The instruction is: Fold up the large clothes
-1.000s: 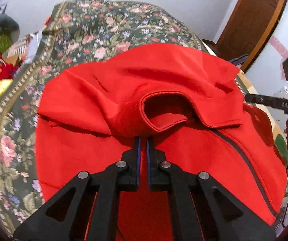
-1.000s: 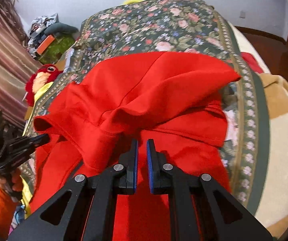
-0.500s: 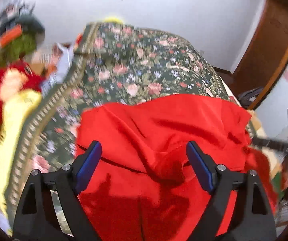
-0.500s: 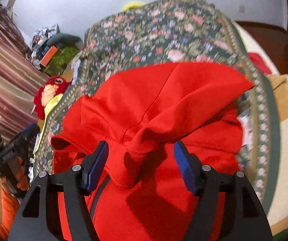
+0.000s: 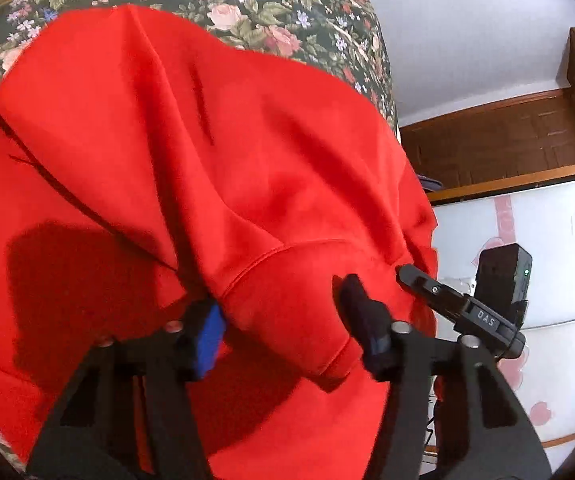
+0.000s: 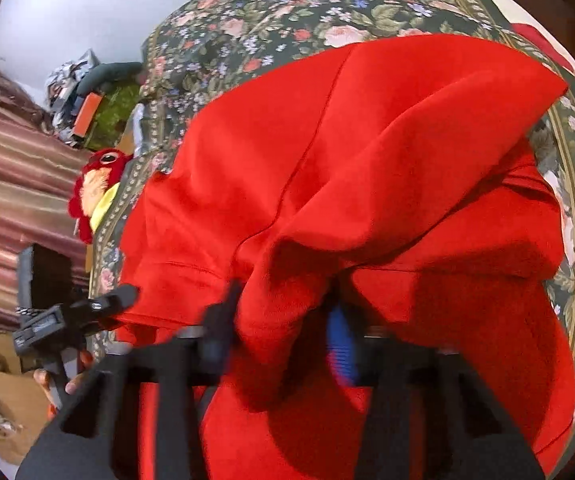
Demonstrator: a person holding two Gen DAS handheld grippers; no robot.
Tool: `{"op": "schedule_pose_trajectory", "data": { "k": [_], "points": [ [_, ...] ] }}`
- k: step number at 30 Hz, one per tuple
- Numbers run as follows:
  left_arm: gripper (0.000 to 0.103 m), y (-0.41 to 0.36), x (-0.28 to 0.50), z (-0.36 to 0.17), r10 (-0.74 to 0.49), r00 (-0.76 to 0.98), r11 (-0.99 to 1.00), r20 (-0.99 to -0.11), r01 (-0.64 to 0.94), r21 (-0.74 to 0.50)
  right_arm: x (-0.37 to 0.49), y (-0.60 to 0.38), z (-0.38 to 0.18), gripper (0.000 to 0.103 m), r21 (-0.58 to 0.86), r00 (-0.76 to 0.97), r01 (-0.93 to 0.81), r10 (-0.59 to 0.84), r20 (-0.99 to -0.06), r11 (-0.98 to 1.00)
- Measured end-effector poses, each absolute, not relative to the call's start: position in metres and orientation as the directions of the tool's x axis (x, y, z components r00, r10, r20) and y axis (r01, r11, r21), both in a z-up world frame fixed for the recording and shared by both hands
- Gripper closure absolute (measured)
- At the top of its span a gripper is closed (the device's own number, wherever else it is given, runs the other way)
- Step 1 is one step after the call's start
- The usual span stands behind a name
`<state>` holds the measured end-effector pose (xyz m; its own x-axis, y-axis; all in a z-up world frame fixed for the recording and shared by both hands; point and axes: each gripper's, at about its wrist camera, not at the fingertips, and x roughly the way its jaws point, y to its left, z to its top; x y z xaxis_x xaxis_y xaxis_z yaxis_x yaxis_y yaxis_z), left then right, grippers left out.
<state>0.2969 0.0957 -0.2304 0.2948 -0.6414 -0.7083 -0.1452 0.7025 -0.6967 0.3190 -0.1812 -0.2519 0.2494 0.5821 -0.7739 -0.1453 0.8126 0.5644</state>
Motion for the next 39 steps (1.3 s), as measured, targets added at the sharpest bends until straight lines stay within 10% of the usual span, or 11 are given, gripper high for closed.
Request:
{"op": "schedule_pose_trajectory", "data": {
  "k": [6, 13, 24, 28, 39],
  "points": [
    [0.077, 0.066, 0.281, -0.18, -0.474, 0.396, 0.86, -0.786, 0.016, -0.51, 0.303, -0.18, -0.209, 0.09, 0.535, 0.366, -0.274, 0.601, -0.711, 0.8],
    [0.077, 0.025, 0.248, -0.134, -0.34, 0.503, 0.94, -0.795, 0.162, -0.299, 0.293, -0.182, -0.175, 0.091, 0.45, 0.441, -0.337, 0.561, -0.701, 0.827],
    [0.045, 0.022, 0.213, -0.187, -0.19, 0.45, 0.979, -0.872, 0.149, -0.137, 0.285, -0.187, -0.223, 0.077, 0.294, 0.384, -0.309, 0.401, -0.832, 0.905],
    [0.043, 0.03, 0.206, -0.18, -0.117, 0.469, 0.984, -0.875, 0.174, -0.038, 0.28, -0.198, -0.213, 0.054, 0.233, 0.435, -0.295, 0.347, -0.831, 0.927],
    [0.036, 0.071, 0.22, -0.133, -0.01, 0.598, 0.996, -0.801, 0.078, 0.046, 0.273, -0.2, -0.158, 0.052, 0.133, 0.597, -0.326, 0.313, -0.738, 0.936]
  ]
}}
